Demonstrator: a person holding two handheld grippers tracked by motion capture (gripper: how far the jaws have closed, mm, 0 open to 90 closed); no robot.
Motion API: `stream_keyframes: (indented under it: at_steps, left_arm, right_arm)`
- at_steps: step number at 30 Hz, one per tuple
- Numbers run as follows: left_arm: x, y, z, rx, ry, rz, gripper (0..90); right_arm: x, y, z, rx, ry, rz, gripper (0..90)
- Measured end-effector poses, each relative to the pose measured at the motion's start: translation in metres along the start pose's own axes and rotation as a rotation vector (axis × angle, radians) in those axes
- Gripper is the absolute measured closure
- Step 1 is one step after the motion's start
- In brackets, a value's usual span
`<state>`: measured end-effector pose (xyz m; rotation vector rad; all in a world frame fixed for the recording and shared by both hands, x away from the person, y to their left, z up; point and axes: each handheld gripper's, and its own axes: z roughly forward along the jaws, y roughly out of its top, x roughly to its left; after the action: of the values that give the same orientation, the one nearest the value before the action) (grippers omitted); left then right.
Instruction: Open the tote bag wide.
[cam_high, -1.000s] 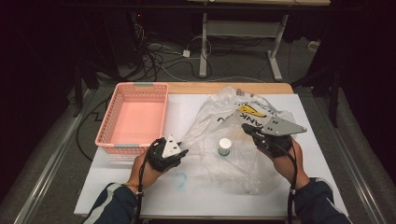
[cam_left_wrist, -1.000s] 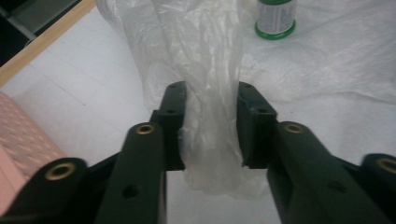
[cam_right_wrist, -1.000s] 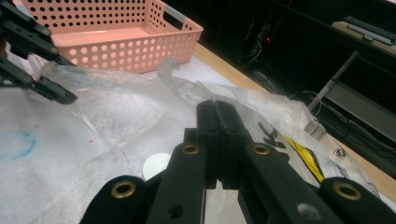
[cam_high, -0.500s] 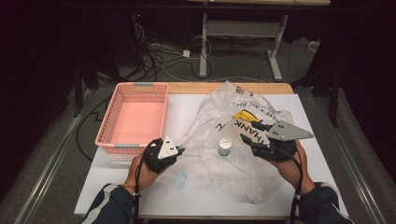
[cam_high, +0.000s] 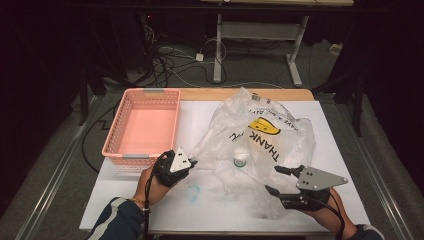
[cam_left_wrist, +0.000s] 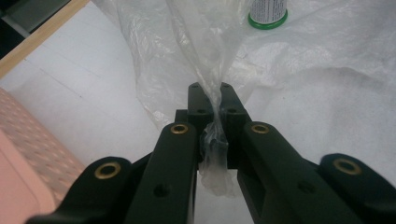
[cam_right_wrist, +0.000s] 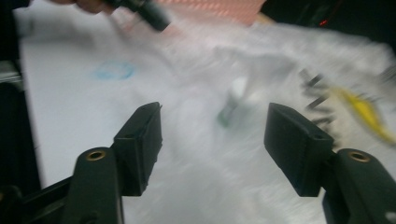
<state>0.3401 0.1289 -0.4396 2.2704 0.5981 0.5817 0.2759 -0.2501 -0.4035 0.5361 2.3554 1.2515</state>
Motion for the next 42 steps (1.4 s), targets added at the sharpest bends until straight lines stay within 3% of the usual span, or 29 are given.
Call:
stream_keyframes:
  at_steps: [6,9,16,20,24,27,32,36,40,41,42]
  left_arm:
    - [-0.003,0.0,0.003,0.004,-0.004,-0.001,84.3]
    - [-0.003,0.0,0.003,0.006,-0.004,0.003,84.3]
    - [-0.004,0.0,0.004,0.004,-0.008,0.007,84.3]
    - [-0.005,0.001,0.004,0.0,-0.01,0.007,84.3]
    - [-0.006,0.002,0.006,0.002,-0.014,0.013,84.3]
    - [-0.007,0.002,0.006,-0.002,-0.022,0.017,84.3]
    - [-0.007,0.002,0.004,-0.007,-0.021,0.022,84.4]
    - [-0.007,0.004,-0.002,-0.027,-0.015,0.023,84.4]
    - [-0.009,0.011,-0.015,-0.077,-0.005,0.02,84.4]
    - [-0.009,0.013,-0.018,-0.085,-0.002,0.024,84.4]
    - [-0.009,0.014,-0.021,-0.096,0.002,0.023,84.4]
  right_arm:
    - [0.023,-0.027,0.012,0.112,0.131,-0.022,27.7]
    - [0.028,-0.033,0.018,0.149,0.157,-0.02,26.4]
    - [0.026,-0.043,0.035,0.232,0.132,-0.051,27.2]
    - [0.023,-0.048,0.044,0.269,0.1,-0.049,34.7]
    - [0.018,-0.048,0.048,0.27,0.138,-0.033,45.4]
    - [0.015,-0.046,0.051,0.275,0.162,-0.005,62.5]
    - [0.013,-0.042,0.055,0.286,0.113,-0.022,85.0]
    - [0.013,-0.037,0.052,0.267,0.073,-0.039,88.1]
    - [0.014,-0.025,0.041,0.171,0.038,-0.022,88.7]
    - [0.014,-0.019,0.035,0.123,0.019,-0.025,88.9]
    - [0.014,-0.019,0.035,0.123,0.019,-0.025,88.9]
